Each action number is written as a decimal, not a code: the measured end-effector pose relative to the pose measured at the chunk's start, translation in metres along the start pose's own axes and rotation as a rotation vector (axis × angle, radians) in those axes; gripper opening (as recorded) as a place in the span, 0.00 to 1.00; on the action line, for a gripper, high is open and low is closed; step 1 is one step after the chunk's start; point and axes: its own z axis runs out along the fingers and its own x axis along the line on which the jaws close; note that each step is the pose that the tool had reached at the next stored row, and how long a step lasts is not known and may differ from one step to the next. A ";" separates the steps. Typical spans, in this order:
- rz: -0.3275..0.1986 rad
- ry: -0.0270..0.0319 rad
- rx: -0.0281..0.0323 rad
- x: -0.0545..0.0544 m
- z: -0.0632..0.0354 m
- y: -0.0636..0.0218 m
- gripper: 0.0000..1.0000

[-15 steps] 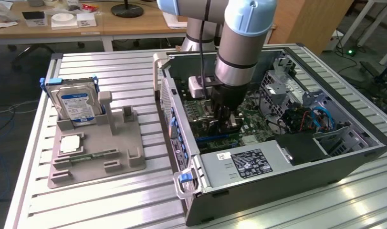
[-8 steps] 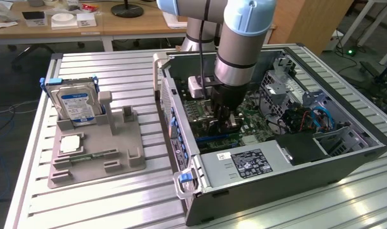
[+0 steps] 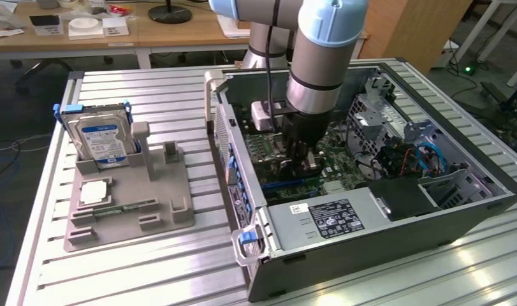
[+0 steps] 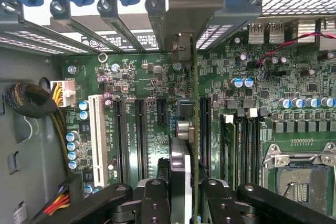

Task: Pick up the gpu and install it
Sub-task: 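Insert the gpu into the slot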

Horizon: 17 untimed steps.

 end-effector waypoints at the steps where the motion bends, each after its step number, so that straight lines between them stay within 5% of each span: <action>1: 0.000 -0.0001 0.0023 0.000 0.0000 0.0000 0.28; 4: 0.000 0.0000 0.0071 0.000 -0.0002 0.0004 0.28; 17: 0.000 -0.0004 0.0110 0.000 0.0004 0.0042 0.28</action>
